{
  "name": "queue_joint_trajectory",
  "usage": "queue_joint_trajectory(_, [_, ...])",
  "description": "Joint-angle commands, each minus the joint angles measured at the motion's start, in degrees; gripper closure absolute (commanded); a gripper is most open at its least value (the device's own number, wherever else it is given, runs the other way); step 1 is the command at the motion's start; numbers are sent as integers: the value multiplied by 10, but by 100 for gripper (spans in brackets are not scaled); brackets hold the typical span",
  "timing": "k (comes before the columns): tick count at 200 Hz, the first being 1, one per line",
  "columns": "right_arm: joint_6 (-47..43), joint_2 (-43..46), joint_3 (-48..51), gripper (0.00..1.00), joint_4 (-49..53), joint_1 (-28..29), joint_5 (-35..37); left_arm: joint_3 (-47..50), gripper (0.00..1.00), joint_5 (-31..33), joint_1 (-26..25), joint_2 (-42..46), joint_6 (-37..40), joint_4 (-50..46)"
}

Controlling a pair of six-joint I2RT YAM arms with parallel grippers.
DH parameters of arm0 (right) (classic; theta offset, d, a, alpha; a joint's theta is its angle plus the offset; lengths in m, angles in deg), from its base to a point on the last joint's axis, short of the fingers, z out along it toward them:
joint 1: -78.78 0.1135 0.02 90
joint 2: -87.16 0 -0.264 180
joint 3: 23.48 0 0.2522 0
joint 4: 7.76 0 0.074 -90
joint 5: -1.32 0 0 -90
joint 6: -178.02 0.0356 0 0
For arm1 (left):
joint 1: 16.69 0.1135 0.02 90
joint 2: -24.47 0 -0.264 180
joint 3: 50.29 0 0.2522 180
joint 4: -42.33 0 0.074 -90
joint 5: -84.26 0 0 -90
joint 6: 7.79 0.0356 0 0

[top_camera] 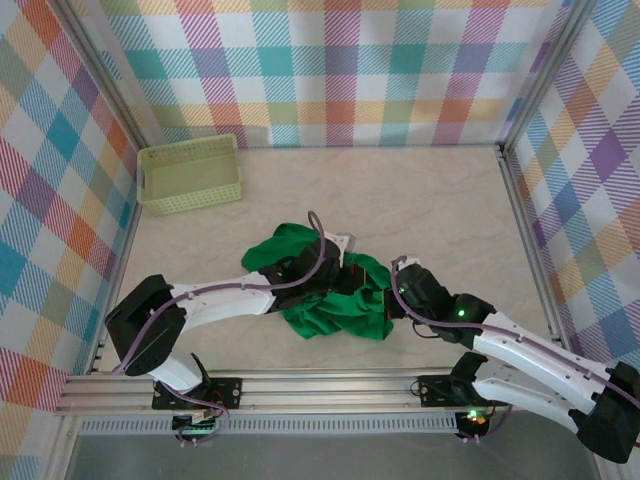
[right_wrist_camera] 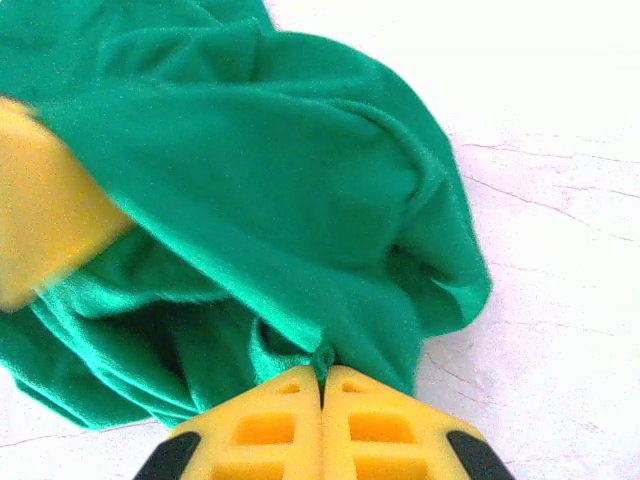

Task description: Fold the inside-out t-shirt

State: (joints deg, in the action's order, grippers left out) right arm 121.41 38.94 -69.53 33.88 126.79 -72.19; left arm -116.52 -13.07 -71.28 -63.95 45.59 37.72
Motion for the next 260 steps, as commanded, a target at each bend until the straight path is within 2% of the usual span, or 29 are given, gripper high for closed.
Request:
queue_joint_trajectory(1, [10, -14, 16, 100, 24, -22, 2, 13, 100, -82, 5, 20, -12, 54])
queue_joint_trajectory(40, [24, -29, 21, 100, -4, -57, -31, 51, 100, -85, 15, 52, -1, 58])
queue_joint_trajectory(63, [15, -33, 17, 100, -22, -61, -42, 58, 100, -71, 25, 47, 16, 22])
queue_joint_trajectory(79, [4, -36, 13, 100, -28, -61, -55, 56, 88, -33, 26, 40, 34, -24])
queue_joint_trajectory(97, [-8, -33, 8, 100, -28, -60, -65, 52, 80, 7, 26, 42, 55, -72])
queue_joint_trajectory(123, [-28, 2, 3, 100, -20, -61, -77, 54, 60, 65, 26, 75, 85, -137])
queue_joint_trajectory(150, [-59, 55, -19, 100, 8, -60, -91, 56, 49, 135, 35, 128, 100, -203])
queue_joint_trajectory(177, [-96, 107, -67, 100, 54, -61, -77, 53, 35, 210, 84, 162, 90, -301])
queue_joint_trajectory(202, [-111, 131, -117, 100, 99, -61, -14, 36, 22, 266, 168, 146, 59, -403])
queue_joint_trajectory(227, [-119, 130, -151, 100, 114, -61, 28, 30, 21, 260, 257, 102, 34, -452])
queue_joint_trajectory(260, [-121, 113, -157, 100, 107, -61, 41, 50, 24, 210, 295, 74, 37, -408])
